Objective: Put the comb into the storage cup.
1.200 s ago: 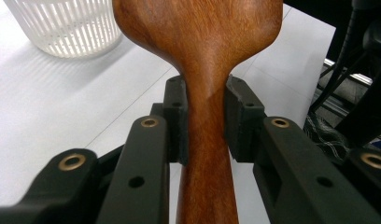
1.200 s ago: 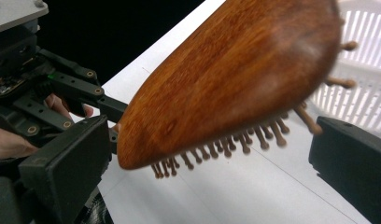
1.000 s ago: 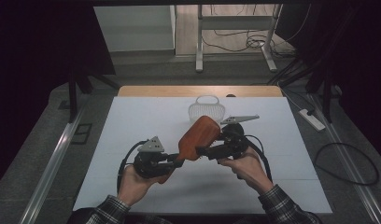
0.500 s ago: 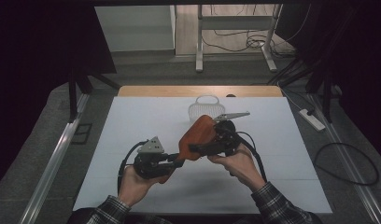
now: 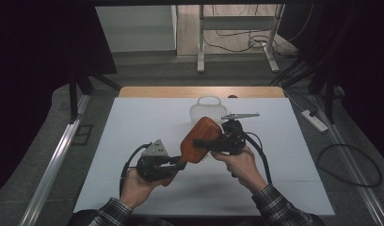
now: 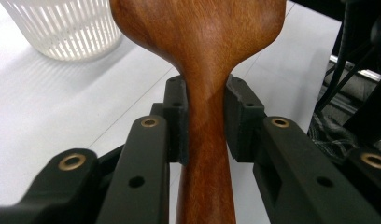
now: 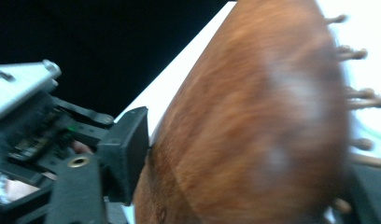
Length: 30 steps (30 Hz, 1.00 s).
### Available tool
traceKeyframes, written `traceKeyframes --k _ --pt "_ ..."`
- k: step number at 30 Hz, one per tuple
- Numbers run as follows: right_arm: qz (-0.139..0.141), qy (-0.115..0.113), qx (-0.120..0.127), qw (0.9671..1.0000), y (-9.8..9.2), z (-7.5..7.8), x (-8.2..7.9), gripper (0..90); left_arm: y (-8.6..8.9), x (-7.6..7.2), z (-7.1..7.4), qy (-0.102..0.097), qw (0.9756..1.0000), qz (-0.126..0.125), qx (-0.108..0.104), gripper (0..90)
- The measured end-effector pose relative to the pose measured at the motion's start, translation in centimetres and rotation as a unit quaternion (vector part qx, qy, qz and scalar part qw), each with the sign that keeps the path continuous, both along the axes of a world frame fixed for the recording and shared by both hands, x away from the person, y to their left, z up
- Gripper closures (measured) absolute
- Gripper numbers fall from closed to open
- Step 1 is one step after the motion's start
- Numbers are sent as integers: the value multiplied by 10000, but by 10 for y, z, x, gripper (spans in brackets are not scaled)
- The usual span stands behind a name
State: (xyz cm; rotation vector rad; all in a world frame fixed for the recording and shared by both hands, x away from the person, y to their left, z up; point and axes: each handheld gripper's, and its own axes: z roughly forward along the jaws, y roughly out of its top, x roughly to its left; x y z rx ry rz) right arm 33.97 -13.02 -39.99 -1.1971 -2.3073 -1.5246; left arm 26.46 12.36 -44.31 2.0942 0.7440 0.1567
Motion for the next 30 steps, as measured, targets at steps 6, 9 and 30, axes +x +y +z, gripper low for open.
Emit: traceKeyframes --k 6,9,30 --pt "92 363 379 9986 -6 -3 4 451 -6 0 -4 28 9998 -37 188 724" --pt "165 326 366 9987 -5 -2 2 473 -8 1 -7 50 9996 -78 273 723" --pt "273 58 323 9991 -1 4 -4 564 -2 9 -11 217 9993 -50 315 418"
